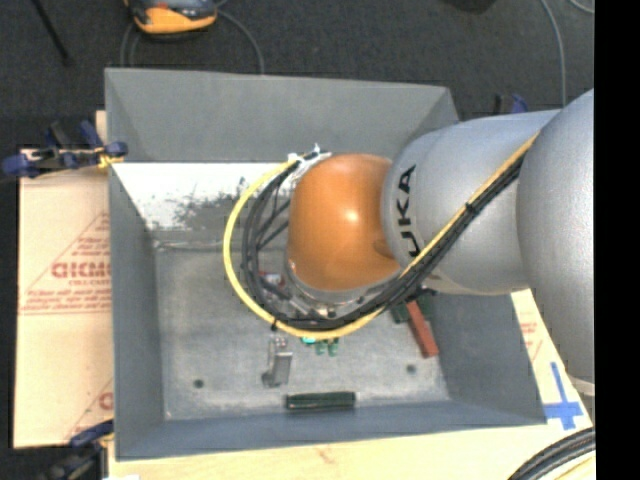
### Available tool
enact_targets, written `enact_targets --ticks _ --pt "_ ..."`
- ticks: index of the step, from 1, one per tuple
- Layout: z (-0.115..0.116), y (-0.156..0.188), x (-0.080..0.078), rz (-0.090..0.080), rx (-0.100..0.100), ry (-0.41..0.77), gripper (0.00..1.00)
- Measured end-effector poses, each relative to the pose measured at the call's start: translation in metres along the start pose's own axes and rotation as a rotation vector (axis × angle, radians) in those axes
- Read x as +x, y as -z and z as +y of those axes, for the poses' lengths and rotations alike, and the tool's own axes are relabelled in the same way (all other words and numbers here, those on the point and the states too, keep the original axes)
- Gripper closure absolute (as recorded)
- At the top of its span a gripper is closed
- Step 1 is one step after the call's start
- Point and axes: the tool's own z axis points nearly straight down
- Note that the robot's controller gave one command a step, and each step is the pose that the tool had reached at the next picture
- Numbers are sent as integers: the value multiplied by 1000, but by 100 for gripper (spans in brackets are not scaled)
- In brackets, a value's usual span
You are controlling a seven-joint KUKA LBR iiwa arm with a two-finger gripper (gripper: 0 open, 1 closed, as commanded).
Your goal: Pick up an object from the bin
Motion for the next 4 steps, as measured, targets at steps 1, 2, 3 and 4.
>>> enact_targets --ticks 1,2,3,4 --pt "-1 4 -2 -7 -1 -4 0" --pt "-33 -37 -1 -16 -3 17 0" --pt "-63 -83 5 -9 2 94 0" --pt "-73 -97 15 -9 -1 130 0"
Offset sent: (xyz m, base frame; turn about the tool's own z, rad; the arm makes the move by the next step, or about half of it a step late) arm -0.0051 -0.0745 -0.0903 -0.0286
